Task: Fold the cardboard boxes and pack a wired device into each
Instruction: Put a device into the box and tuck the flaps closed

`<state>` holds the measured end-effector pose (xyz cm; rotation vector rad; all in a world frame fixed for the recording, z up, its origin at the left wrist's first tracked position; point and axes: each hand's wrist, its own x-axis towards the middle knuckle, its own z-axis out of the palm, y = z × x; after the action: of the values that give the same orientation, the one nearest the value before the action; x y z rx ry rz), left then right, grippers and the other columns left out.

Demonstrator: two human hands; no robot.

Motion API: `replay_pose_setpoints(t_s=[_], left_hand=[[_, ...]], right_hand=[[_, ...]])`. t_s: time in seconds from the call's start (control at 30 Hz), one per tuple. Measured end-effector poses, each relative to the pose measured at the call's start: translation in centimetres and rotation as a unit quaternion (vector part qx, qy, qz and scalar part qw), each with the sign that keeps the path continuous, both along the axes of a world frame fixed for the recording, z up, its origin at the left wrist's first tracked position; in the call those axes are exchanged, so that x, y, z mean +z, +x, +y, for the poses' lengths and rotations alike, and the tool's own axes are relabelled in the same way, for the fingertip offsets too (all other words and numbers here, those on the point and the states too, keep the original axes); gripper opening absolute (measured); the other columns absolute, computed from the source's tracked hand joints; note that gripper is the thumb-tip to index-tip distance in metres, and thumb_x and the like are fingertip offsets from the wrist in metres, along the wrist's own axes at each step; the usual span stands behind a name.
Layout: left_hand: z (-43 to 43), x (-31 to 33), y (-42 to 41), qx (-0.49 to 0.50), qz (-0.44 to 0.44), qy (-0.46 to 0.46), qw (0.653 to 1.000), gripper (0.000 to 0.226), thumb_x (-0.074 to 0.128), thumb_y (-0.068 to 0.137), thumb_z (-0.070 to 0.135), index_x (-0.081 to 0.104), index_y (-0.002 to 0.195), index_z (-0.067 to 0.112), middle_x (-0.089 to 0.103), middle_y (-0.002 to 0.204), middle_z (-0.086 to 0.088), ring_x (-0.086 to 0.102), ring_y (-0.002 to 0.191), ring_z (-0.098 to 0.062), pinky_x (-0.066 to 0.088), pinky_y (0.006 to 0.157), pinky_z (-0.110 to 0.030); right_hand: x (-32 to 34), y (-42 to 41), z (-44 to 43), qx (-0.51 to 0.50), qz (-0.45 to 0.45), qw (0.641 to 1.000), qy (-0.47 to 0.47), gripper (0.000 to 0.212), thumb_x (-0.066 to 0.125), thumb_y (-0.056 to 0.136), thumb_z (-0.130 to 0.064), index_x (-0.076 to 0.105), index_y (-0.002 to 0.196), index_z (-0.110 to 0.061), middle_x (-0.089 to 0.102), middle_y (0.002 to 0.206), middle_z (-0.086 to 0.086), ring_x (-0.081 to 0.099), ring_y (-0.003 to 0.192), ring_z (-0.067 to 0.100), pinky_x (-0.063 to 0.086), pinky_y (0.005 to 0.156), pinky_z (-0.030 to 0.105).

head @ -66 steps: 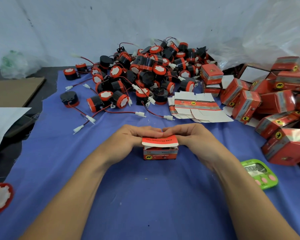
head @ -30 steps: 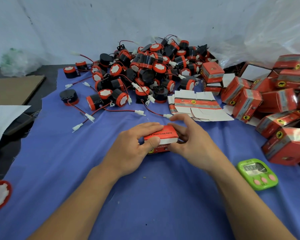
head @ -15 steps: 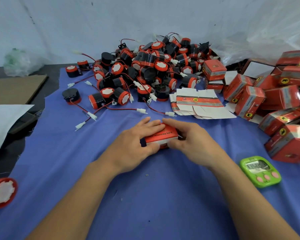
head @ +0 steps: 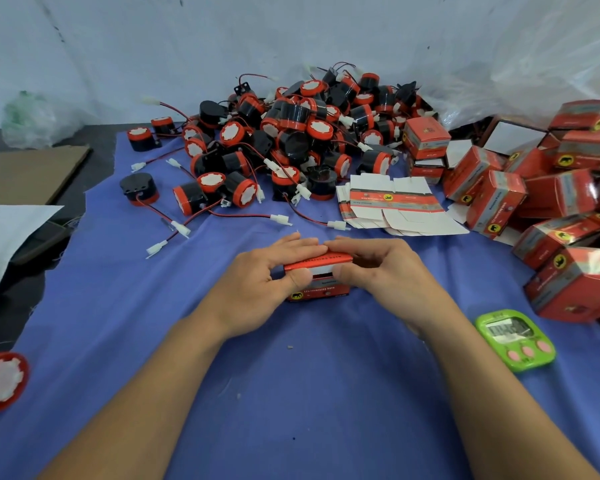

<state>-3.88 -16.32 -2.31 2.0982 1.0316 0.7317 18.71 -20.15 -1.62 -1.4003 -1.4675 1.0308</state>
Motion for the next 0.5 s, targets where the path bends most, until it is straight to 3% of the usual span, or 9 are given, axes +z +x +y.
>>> replay_pose_setpoints(t_s=[0.1,0.23,0.5], left_hand=[[-0.27,0.07,-0.1,0.003,0.018,0.005,1.0,0.045,0.069,0.1,0.027,0.06,0.141,0.043,0.05,0.149,0.032,0.025,0.146,0.017,0.022,0.112,-0.003],[-0.56,0.34,-0.25,0.004,0.052,0.018,0.999,0.055,0.072,0.097,0.024,0.055,0.145,0.044,0.045,0.152,0.034,0.021,0.146,0.019,0.019,0.115,-0.008],[-0.56,0.19,-0.16,0.007,0.077,0.06,0.995,0.062,0.072,0.094,0.022,0.052,0.141,0.057,0.043,0.153,0.036,0.019,0.147,0.017,0.018,0.116,-0.01]], right_hand=[[-0.12,0.19,0.0,0.015,0.01,1.0,-0.009,0.038,0.079,0.083,-0.017,0.078,0.112,-0.042,0.074,0.113,-0.027,0.065,0.116,-0.005,0.051,0.108,0.036],[-0.13,0.59,0.02,0.043,0.032,0.998,-0.021,0.04,0.075,0.088,-0.008,0.077,0.117,-0.036,0.076,0.114,-0.018,0.068,0.115,0.002,0.05,0.109,0.039],[-0.64,0.49,0.2,0.022,0.015,1.0,0.0,0.036,0.081,0.084,-0.02,0.078,0.113,-0.043,0.078,0.107,-0.016,0.071,0.11,0.004,0.053,0.104,0.039]])
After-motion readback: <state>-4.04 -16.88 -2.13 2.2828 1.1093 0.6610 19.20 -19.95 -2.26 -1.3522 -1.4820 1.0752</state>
